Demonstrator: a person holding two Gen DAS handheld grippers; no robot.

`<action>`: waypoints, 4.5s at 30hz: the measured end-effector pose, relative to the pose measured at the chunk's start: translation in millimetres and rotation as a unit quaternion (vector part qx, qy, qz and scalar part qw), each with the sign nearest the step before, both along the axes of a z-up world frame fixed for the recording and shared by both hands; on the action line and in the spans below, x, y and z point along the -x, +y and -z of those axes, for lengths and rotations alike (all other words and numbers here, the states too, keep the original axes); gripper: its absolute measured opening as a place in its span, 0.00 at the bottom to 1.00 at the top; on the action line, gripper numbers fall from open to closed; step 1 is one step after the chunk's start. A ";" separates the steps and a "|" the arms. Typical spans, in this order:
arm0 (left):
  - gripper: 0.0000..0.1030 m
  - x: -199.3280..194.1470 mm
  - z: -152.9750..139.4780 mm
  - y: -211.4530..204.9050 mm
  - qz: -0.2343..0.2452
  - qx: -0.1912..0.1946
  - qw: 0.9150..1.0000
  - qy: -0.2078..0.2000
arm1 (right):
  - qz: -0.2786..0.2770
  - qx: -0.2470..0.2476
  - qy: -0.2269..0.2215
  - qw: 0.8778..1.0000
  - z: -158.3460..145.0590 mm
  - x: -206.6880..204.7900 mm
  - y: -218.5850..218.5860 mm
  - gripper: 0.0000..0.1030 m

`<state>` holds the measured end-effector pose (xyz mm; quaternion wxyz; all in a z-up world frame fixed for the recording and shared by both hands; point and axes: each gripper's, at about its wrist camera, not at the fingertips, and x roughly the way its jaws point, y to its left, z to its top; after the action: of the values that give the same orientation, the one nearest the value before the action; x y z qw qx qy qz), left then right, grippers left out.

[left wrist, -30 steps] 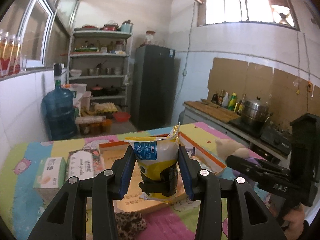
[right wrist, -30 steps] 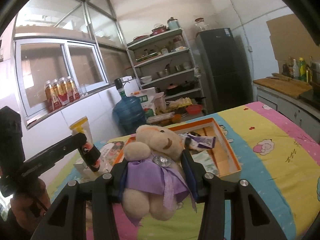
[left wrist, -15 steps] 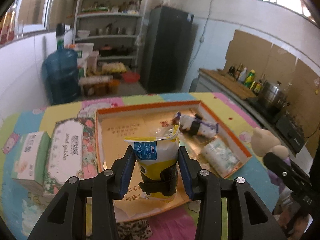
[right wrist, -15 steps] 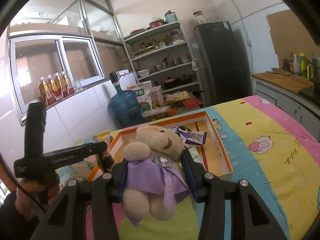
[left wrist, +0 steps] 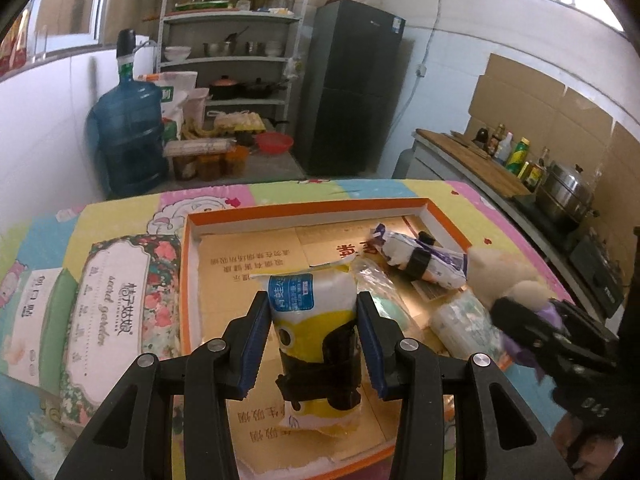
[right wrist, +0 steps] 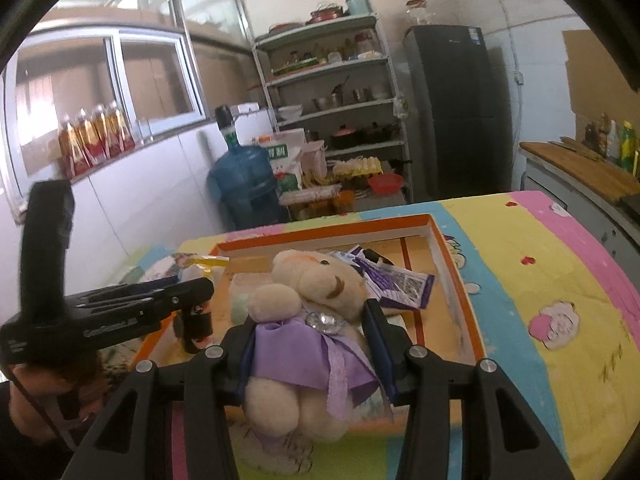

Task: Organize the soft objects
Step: 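Carry the snack bag and purple-dressed bear over the box with both tools, then open both tools to drop the snack bag and bear into the box, then pull both tools back from the box toward the remaining plush toys, then grasp the teddy bear in the pink dress with the right tool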

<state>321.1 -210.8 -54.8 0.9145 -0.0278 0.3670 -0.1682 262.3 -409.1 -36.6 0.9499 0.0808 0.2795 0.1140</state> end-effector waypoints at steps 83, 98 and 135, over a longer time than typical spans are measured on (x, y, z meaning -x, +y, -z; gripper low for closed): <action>0.55 78.5 -43.5 42.3 0.029 0.096 0.994 -0.040 | 0.004 -0.027 -0.046 0.999 -29.6 67.4 36.5 0.54; 0.55 152.2 -60.8 114.2 -0.024 0.088 0.989 -0.116 | -0.011 -0.022 -0.075 0.997 -43.3 118.0 75.3 0.54; 0.55 208.1 28.5 234.8 -0.108 0.077 0.988 -0.079 | -0.133 0.016 0.025 0.991 28.0 117.2 198.2 0.55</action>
<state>113.0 24.0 -83.3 0.9486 -0.1243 0.2741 -0.0975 145.1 -210.9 -64.6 0.9201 0.0306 0.3134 0.2331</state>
